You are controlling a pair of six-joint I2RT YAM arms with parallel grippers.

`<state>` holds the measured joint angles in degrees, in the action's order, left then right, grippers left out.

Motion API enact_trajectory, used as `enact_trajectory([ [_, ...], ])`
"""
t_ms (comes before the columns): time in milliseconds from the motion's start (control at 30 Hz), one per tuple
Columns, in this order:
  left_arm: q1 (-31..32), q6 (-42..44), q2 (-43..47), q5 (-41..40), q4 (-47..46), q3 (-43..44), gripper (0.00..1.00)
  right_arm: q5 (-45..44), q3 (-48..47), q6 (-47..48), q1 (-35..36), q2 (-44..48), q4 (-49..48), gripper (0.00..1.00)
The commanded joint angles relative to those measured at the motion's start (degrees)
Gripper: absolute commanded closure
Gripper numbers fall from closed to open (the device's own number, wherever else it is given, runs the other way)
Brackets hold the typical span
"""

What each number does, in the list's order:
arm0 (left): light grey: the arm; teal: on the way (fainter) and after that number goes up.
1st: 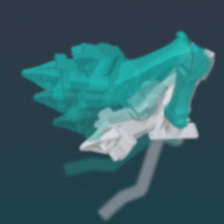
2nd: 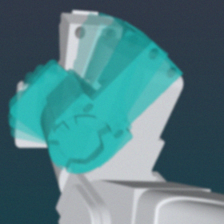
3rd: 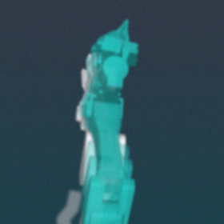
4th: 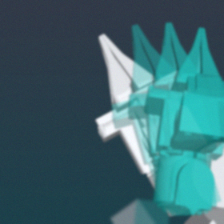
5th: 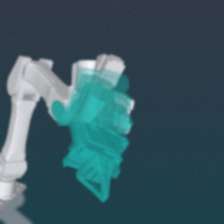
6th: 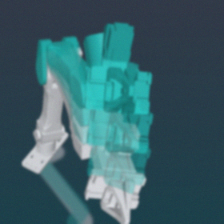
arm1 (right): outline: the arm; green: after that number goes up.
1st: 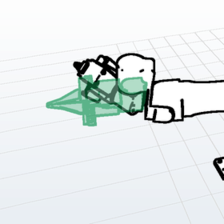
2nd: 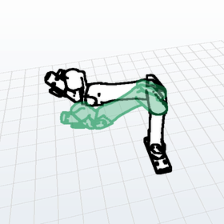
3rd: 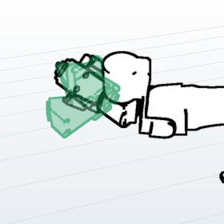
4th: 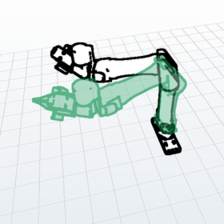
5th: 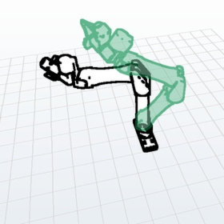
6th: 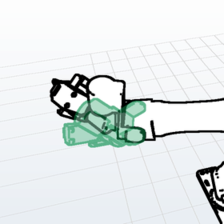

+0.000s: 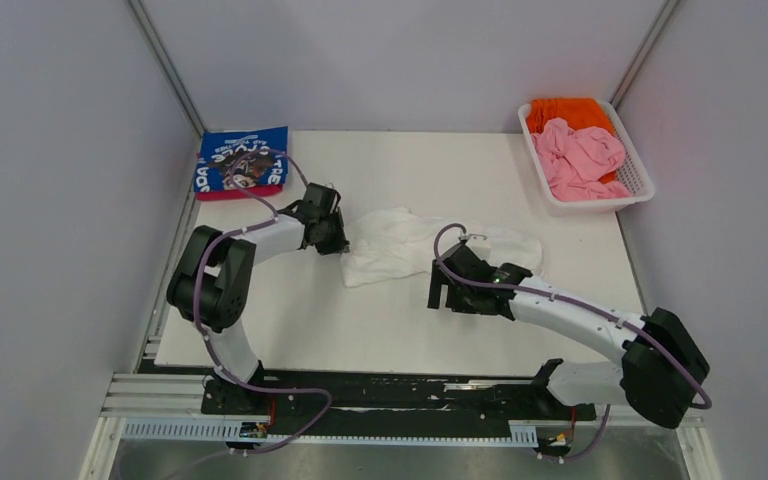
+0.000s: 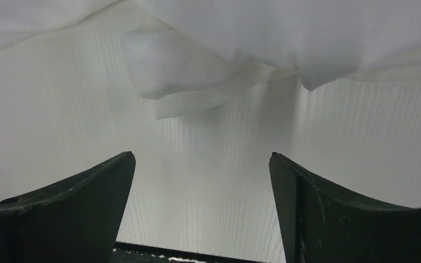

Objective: Fold and stack the t-shirts
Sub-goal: Flatten out the tshirt

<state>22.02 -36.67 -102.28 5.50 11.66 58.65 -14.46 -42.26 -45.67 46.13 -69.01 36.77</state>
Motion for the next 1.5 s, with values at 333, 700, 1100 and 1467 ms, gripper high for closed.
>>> enact_trajectory([
  [333,0.6,0.8,23.4,-7.7,6.7,-10.3,1.0,-12.5,-7.6,-11.4,2.0,-19.5,-10.0,0.29],
  [700,0.7,1.6,32.9,-15.4,11.4,-11.5,1.0,-18.0,0.9,-14.8,-0.1,-3.2,2.1,1.0],
  [1100,0.6,6.0,33.5,-23.6,10.1,0.8,1.0,-19.1,-6.3,16.5,-28.8,15.7,-7.1,1.0],
  [1467,0.6,16.4,41.9,-23.7,9.5,21.3,1.0,-2.5,-40.0,43.4,-30.0,17.9,-8.1,1.0],
])
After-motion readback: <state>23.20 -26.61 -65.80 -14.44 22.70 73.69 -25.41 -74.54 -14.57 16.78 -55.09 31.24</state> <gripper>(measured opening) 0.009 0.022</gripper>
